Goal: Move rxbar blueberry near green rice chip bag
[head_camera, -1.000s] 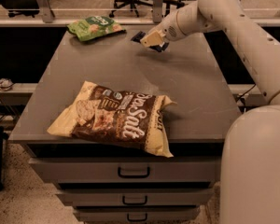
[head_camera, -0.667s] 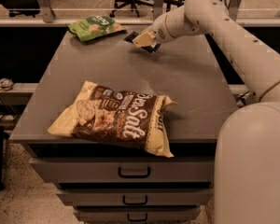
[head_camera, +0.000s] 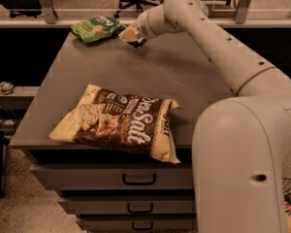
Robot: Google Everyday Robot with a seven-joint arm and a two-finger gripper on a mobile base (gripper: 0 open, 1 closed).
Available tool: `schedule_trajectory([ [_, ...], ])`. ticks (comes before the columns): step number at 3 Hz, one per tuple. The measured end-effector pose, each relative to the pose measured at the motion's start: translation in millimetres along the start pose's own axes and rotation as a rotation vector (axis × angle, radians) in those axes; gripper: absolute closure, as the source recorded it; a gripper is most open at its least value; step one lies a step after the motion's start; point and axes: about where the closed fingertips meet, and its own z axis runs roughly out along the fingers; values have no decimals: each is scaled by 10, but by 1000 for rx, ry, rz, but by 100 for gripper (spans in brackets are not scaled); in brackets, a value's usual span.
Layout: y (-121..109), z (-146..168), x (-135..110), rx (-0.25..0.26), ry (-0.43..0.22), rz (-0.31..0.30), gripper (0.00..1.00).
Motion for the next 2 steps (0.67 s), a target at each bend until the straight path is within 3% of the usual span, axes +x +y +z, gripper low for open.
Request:
schedule_trajectory([
  [1,29,247,-43,3,14,-13,100],
  [2,58,404,-26,-11,35,-9,82],
])
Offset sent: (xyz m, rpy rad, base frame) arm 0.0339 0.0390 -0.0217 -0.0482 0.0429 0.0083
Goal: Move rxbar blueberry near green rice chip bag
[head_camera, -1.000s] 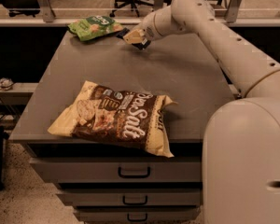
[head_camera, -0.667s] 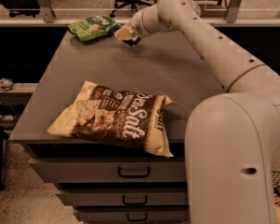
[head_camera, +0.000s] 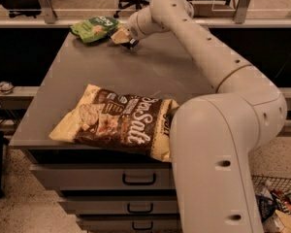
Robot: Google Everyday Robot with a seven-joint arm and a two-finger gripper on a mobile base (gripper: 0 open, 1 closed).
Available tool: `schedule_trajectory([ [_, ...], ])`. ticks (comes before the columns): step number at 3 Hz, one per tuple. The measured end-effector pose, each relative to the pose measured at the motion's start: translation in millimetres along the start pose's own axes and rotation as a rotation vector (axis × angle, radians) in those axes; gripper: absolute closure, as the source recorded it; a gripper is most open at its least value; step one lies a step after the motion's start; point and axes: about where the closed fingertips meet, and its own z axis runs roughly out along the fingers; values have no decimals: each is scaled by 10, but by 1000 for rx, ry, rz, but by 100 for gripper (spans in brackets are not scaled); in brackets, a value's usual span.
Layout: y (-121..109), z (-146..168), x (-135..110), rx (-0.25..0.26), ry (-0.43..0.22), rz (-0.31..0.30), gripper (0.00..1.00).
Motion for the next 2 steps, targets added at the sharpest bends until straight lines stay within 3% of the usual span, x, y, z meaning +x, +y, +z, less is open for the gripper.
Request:
schedule_trajectory([
  [2,34,161,21,-23,13,8,36],
])
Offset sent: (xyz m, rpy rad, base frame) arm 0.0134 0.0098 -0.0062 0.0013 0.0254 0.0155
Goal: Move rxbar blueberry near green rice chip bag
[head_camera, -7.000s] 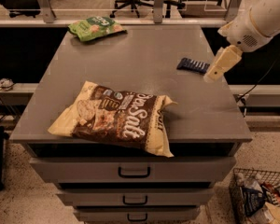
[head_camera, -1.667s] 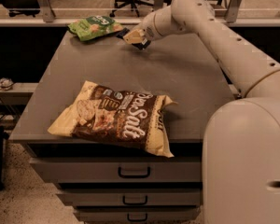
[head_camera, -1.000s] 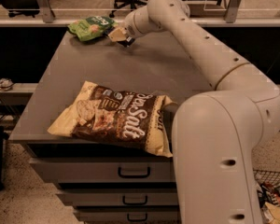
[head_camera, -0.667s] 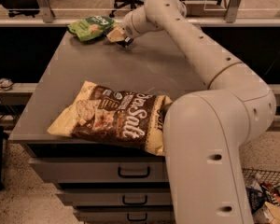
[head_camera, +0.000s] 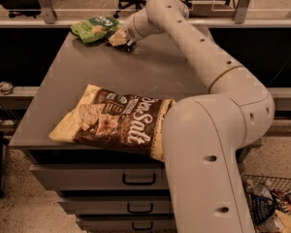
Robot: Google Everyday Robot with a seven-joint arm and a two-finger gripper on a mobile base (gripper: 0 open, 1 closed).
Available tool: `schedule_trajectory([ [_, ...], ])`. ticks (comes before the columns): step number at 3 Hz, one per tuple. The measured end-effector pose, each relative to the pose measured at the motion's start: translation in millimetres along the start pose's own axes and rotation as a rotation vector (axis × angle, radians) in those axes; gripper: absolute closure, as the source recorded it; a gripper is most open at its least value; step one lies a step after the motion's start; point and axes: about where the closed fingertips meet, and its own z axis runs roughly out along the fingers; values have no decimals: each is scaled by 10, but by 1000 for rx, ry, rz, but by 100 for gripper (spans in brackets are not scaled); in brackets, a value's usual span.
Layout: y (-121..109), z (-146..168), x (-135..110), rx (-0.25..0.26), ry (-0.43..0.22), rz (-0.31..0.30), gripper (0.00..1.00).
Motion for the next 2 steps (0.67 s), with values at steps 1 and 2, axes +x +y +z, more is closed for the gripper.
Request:
schedule_trajectory([
  [1,-7,19,-14,-5,-2,-3,12],
  [2,-8,12,-18,-10,-6,-2,0],
])
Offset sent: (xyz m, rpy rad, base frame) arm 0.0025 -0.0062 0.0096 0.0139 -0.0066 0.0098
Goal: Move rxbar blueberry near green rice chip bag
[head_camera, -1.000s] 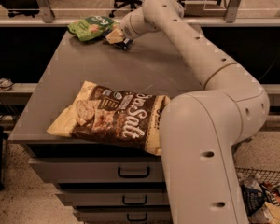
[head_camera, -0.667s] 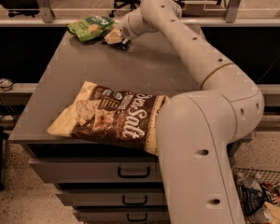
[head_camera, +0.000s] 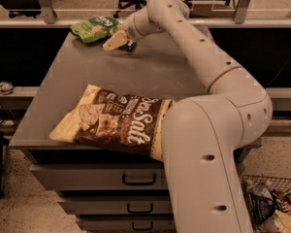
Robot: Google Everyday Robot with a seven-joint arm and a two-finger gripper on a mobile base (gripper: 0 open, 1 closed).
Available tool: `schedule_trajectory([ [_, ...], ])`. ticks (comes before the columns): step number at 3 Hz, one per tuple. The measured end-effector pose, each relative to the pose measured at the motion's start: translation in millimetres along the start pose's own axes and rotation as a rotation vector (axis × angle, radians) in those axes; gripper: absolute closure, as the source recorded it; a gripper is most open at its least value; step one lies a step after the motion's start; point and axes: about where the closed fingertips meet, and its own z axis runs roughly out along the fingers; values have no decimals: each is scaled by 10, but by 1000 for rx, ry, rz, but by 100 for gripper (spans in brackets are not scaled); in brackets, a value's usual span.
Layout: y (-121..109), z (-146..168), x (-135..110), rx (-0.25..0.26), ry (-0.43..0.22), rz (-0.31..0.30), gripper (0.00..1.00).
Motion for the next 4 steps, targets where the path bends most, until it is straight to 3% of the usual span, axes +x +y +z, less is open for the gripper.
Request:
schedule_trajectory([
  [1,-50,-191,6,3,-12,-7,0],
  [2,-169,-715,23,0,-56,-21,0],
  [3,-457,-1560,52,33,-118,-63,0],
  [4,-698,-2416,44,86,-163,-146,0],
])
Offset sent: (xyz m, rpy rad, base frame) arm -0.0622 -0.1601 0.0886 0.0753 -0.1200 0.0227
